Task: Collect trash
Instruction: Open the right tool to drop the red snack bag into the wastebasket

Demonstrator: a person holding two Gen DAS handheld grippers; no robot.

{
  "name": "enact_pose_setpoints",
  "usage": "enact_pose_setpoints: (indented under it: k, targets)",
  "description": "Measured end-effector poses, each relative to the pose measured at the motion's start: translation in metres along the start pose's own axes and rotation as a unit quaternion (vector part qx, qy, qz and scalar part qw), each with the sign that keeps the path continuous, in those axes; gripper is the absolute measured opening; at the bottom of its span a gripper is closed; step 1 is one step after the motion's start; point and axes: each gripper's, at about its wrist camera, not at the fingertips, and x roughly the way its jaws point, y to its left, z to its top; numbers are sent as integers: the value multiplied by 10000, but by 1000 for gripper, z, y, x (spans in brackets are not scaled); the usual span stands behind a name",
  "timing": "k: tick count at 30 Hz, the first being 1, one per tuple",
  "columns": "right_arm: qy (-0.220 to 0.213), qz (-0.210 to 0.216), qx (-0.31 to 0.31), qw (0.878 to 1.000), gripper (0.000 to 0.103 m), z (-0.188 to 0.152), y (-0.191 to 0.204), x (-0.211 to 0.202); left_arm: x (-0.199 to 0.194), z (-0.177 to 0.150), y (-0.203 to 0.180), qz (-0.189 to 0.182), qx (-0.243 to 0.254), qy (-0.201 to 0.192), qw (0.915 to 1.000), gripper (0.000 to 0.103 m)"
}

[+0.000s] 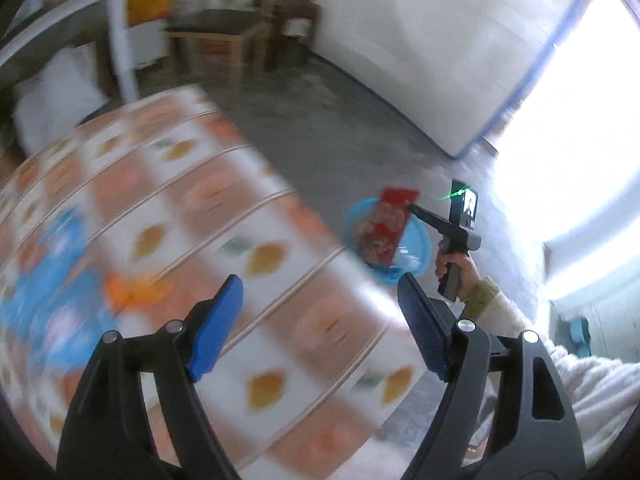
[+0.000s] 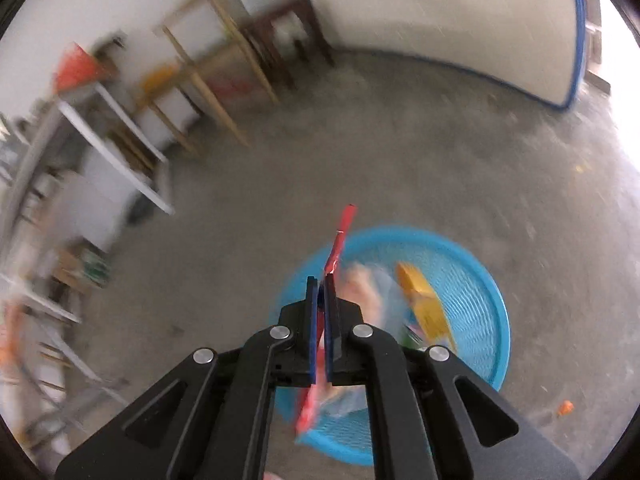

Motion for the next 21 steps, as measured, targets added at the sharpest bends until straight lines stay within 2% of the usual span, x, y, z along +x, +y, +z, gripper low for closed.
enact_pose_setpoints:
  k: [4, 6, 9, 10, 11, 13, 18, 21]
  targets:
    - [315, -308, -73, 9990, 4, -11, -2, 29, -42, -45, 39, 287, -445, -312, 9981, 75]
    - [555, -393, -99, 9976, 4, -12, -2, 40, -49, -64, 46, 408, -609, -452, 9963, 75]
    - [685, -327, 49, 9971, 11, -13, -5, 29, -54, -83, 70, 411, -940, -530, 9933, 75]
    - [679, -267, 140, 9972, 22, -10, -6, 19, -59, -91, 76, 341, -1016, -575, 9926, 75]
    - [613, -262, 202, 9976, 37, -8, -6, 8, -63, -97, 81, 301, -1077, -640, 9917, 75]
    - [425, -240, 241, 9985, 47, -10, -11, -19, -65, -106, 87, 299, -1143, -746, 9902, 75]
    - [-22, -136, 253, 9996, 49, -13, -12, -102, -81, -134, 106, 191, -1395, -994, 9850, 75]
    - [-274, -25, 7, 9996, 50, -17, 3, -156, -88, -150, 117, 228, -1555, -1113, 9813, 79]
